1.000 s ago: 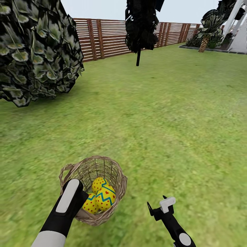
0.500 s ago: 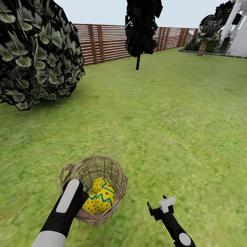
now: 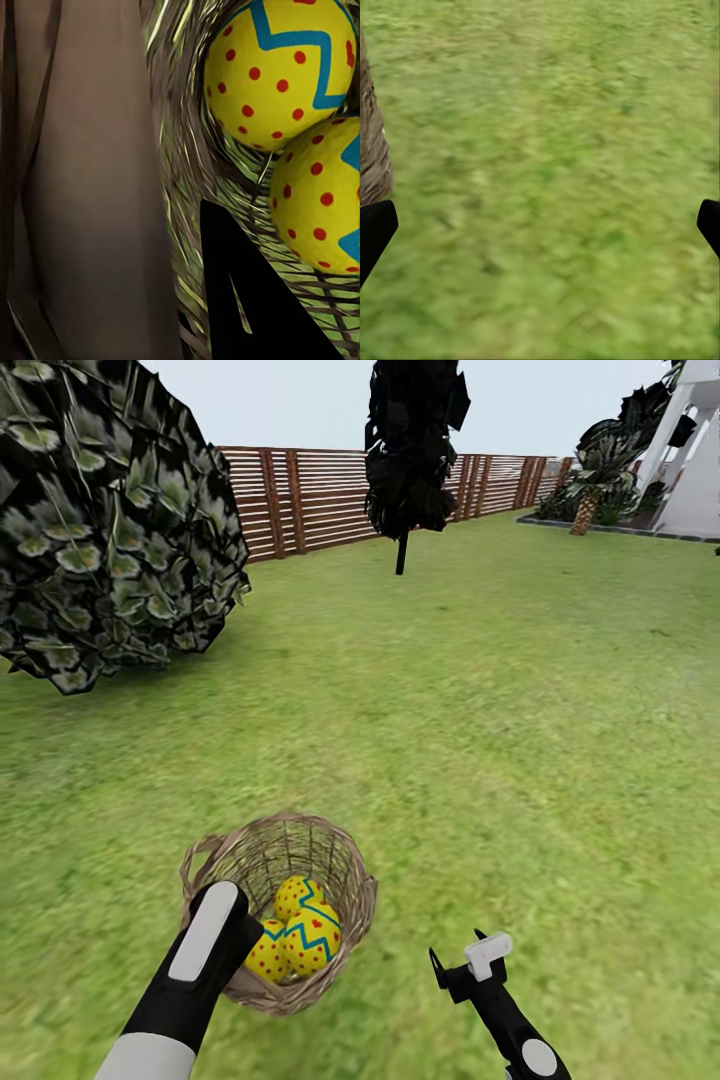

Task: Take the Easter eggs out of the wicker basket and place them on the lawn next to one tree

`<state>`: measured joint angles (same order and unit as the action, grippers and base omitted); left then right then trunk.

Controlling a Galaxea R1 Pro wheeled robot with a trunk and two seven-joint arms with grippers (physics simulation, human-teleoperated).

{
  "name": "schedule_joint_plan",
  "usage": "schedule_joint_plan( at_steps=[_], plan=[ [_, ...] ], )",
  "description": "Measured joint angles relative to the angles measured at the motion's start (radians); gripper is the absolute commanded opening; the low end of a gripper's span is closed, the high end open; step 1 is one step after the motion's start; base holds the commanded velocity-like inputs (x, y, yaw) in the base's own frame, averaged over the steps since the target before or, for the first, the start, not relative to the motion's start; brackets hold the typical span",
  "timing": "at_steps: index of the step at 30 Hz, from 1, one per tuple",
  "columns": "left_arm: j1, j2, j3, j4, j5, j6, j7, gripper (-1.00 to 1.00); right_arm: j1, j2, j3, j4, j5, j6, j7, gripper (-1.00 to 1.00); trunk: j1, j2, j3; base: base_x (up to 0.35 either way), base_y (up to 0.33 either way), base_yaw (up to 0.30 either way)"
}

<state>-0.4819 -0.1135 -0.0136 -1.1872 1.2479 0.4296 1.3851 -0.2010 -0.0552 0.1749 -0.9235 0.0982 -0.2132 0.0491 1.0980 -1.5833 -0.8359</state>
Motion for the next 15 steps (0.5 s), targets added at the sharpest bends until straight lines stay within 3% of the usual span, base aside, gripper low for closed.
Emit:
schedule_joint_plan(
  at_steps=[4,7,11,15],
  plan=[
    [0.0,0.0,-0.002,0.0,0.007,0.0,0.003,-1.0,0.0,0.0,0.0,0.0,0.0,0.0,0.0,1.0,-0.015,0.028,0.019,0.0,0.0,0.0],
    [-0.001,0.001,-0.002,-0.017,0.052,0.001,0.009,-1.0,0.0,0.0,0.0,0.0,-0.001,0.0,0.0,1.0,-0.027,0.049,0.033,0.0,0.0,0.0],
    [-0.001,0.002,0.0,-0.052,0.062,0.001,0.04,-1.0,0.0,0.0,0.0,0.0,-0.004,0.0,0.0,1.0,-0.042,0.077,0.05,0.0,0.0,0.0],
    [0.0,0.003,0.0,-0.088,0.106,0.001,0.106,-1.0,0.0,0.0,0.0,0.002,-0.004,0.0,0.0,1.0,-0.058,0.105,0.067,0.0,0.0,0.0]
  ],
)
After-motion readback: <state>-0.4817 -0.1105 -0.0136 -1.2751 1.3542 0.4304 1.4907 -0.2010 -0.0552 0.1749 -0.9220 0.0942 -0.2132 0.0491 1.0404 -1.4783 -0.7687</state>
